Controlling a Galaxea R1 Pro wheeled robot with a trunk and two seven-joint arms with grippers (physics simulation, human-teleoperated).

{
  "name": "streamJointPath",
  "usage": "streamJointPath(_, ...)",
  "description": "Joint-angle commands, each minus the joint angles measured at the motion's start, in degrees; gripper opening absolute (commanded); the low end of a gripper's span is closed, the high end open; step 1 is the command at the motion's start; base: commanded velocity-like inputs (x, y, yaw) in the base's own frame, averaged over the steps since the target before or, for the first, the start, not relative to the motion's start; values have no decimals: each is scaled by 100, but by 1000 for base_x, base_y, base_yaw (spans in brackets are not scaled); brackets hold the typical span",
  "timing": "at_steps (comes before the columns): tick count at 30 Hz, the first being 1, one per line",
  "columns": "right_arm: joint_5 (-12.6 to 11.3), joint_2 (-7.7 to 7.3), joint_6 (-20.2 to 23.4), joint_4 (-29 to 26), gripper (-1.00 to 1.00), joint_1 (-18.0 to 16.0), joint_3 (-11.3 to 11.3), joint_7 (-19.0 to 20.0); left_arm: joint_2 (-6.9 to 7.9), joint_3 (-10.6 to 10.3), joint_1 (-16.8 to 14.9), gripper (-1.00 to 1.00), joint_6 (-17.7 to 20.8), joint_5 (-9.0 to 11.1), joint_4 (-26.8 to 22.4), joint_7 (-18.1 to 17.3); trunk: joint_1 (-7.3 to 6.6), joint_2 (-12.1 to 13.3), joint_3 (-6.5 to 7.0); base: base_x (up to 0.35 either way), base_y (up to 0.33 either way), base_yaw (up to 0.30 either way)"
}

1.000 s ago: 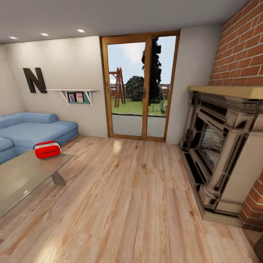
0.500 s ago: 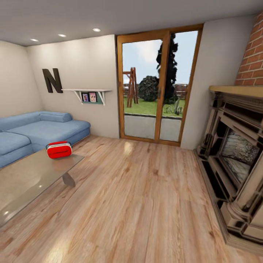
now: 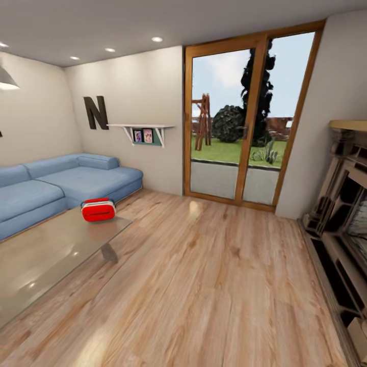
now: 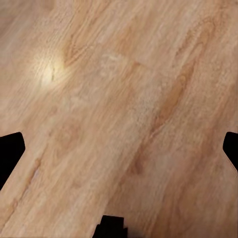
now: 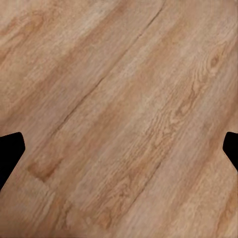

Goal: Turn on the radio receiver that's on the table in the living room.

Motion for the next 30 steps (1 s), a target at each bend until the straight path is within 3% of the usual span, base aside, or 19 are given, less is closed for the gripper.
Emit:
streamJointPath(1, 0, 0, 0, 0, 100, 0, 1, 0, 0, 0, 0, 100, 0, 0, 0, 1, 0, 0, 0, 327, -107, 227)
streamJointPath(6, 0, 0, 0, 1, 100, 0, 2, 5, -1, 0, 0, 100, 0, 0, 0, 2, 0, 0, 0, 327, -136, 134)
streamJointPath(30, 0, 0, 0, 1, 100, 0, 2, 9, -1, 0, 0, 100, -4, 0, 0, 2, 0, 0, 0, 325, -166, 2)
